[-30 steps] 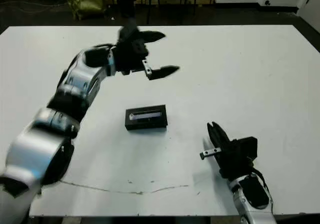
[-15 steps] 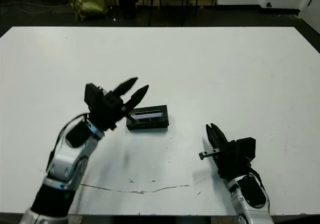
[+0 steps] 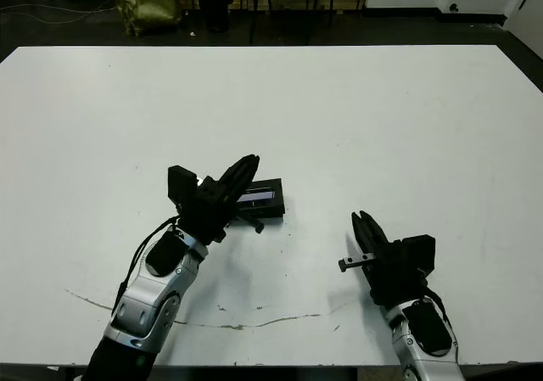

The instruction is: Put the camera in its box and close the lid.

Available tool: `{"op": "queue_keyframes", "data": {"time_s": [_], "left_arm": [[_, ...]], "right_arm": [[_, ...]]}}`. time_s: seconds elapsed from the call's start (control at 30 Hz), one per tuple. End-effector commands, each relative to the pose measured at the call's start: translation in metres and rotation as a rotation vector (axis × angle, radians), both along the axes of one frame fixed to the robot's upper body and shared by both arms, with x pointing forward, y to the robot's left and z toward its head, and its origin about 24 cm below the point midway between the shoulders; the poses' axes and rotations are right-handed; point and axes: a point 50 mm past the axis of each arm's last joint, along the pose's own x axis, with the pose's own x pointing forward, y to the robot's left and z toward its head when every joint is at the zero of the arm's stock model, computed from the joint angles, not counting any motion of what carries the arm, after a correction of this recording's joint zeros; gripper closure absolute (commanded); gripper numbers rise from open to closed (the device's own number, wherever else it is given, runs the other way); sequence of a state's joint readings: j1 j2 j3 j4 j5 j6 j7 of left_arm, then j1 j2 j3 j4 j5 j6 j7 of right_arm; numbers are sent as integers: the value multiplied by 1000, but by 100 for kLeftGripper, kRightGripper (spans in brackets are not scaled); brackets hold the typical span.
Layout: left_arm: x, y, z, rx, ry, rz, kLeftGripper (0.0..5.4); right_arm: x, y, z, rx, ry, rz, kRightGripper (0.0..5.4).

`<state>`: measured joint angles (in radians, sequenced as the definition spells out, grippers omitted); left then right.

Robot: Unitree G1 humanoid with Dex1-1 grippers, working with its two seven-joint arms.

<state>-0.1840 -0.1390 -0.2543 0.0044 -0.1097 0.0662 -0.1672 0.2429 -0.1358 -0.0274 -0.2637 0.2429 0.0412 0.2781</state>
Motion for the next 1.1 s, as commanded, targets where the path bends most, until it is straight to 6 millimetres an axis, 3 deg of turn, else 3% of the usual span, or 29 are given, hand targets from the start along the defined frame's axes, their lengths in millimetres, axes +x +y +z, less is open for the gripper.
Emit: {"op": "queue_keyframes", "data": {"time_s": [0.03,0.37,0.63,1.1], "left_arm": [[5,-21,6,-35,27,32,539],[17,-30,2,19,123,110,539],[13,-35,-10,86,233,117,539],[8,-37,-57,178,485,123,539]], "right_arm": [[-3,-1,-2,-1,20,7,540],[-1,-3,-6,8,32,2,540],[1,-2,-10,0,36,1,540],[1,-2,-12,-21,53,-16,540]]}}
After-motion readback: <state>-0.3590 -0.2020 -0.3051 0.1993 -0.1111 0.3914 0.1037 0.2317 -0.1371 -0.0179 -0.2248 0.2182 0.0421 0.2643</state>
